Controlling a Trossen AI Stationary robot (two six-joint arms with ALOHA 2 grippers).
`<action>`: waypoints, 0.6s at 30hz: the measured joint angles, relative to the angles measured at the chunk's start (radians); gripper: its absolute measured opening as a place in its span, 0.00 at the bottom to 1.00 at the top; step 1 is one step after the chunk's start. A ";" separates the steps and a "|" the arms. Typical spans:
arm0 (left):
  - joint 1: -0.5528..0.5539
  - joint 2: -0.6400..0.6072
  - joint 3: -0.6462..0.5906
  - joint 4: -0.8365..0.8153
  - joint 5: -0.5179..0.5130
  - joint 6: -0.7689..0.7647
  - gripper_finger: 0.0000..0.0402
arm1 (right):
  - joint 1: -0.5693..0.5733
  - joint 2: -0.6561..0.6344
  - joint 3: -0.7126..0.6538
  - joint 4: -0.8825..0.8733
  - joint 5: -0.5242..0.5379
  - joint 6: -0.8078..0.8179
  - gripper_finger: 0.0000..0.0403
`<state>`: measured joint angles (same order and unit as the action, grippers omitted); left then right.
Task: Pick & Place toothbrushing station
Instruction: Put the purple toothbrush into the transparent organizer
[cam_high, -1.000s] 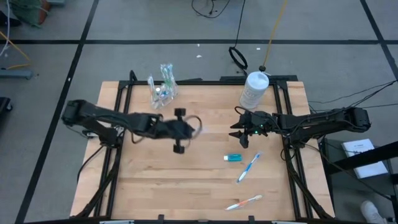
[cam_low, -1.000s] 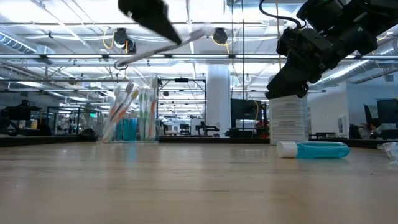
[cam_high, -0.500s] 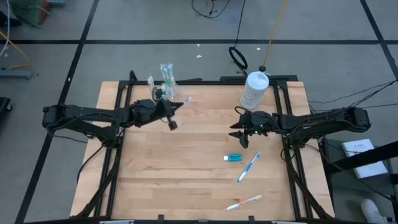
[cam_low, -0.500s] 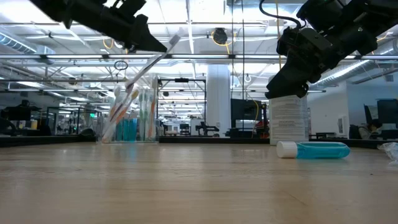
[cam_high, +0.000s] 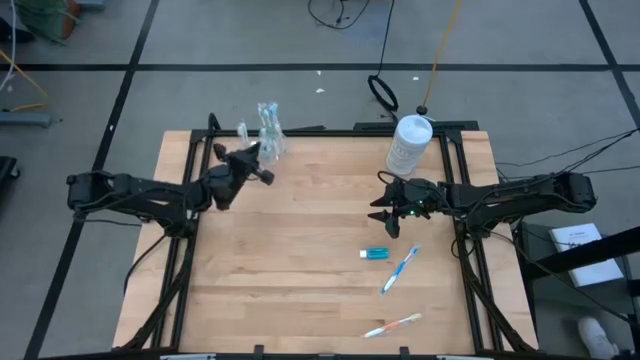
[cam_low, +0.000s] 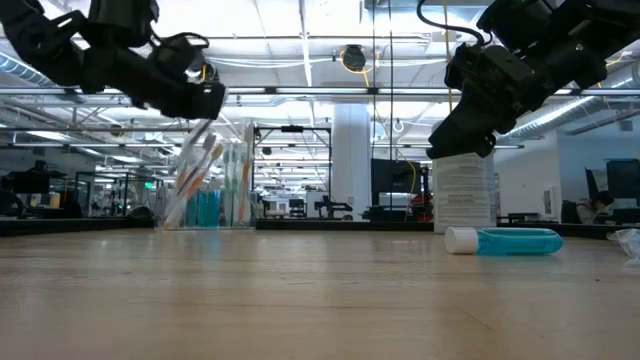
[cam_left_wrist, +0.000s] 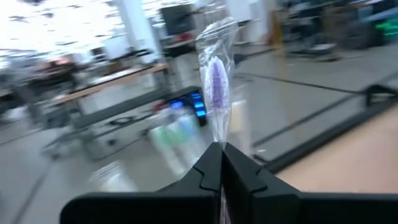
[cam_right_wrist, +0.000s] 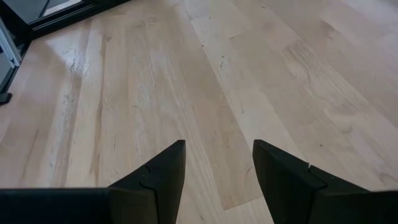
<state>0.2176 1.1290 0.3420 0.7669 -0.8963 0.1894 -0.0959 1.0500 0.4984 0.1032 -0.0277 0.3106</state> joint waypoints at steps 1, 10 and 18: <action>0.000 0.000 -0.012 0.014 -0.036 0.004 0.01 | 0.000 0.000 0.000 0.000 0.000 -0.005 0.45; 0.000 0.000 -0.034 0.036 -0.197 -0.013 0.01 | 0.000 0.000 0.000 0.000 0.000 -0.009 0.45; 0.076 0.000 -0.034 0.103 -0.196 0.050 0.01 | 0.000 0.000 0.000 0.000 0.000 -0.009 0.45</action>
<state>0.2935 1.1290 0.3080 0.8697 -1.0923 0.2393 -0.0963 1.0500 0.4988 0.1028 -0.0277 0.3016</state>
